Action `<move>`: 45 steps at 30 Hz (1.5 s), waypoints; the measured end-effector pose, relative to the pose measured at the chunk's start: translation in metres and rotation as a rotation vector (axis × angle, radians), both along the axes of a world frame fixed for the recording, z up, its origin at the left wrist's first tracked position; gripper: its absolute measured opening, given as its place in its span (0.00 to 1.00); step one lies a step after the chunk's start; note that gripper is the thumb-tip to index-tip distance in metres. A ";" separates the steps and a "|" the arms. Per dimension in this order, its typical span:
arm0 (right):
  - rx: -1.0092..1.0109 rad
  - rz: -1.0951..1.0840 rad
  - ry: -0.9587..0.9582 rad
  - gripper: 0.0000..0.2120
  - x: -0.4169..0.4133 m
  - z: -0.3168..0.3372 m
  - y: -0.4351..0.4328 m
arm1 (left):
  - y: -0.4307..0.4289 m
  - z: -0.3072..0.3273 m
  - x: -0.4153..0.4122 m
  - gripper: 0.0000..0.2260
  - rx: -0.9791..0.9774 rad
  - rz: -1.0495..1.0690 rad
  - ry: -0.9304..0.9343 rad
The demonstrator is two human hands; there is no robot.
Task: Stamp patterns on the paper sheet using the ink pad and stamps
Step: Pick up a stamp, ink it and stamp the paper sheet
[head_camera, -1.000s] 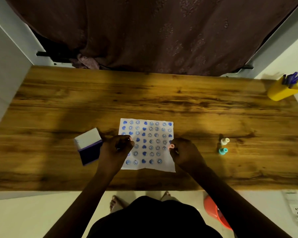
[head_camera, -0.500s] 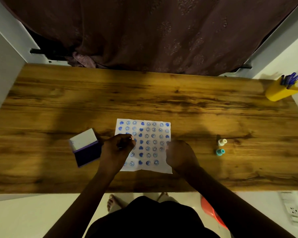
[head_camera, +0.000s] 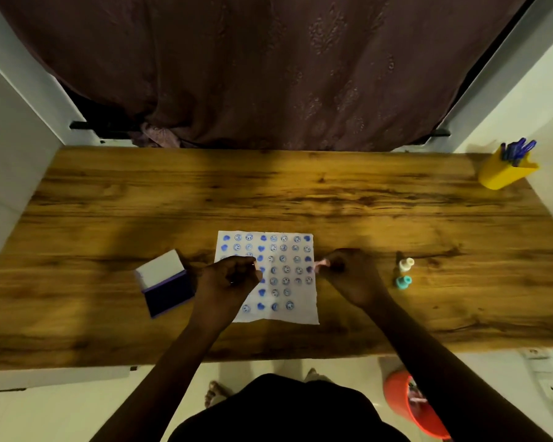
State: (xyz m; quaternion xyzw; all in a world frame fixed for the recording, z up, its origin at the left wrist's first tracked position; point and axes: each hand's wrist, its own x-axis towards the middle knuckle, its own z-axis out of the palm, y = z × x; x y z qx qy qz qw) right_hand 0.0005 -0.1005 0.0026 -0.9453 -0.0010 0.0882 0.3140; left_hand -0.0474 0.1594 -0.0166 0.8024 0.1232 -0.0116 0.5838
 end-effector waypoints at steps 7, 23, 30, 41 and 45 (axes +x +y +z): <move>0.791 -0.302 0.246 0.14 -0.037 0.015 -0.020 | -0.031 0.010 -0.008 0.10 -0.107 -0.205 0.025; 0.861 -0.167 0.265 0.14 -0.070 0.026 -0.029 | -0.084 0.019 -0.008 0.14 -0.183 -0.365 -0.013; 0.890 -0.133 0.302 0.19 -0.068 0.025 -0.041 | -0.094 0.019 -0.006 0.12 -0.211 -0.391 -0.012; 0.722 -0.095 0.299 0.15 -0.053 0.015 -0.066 | -0.118 0.013 0.005 0.17 -0.205 -0.384 -0.019; 0.415 -0.016 0.113 0.13 -0.029 0.016 -0.091 | -0.126 0.007 0.010 0.17 -0.179 -0.335 0.043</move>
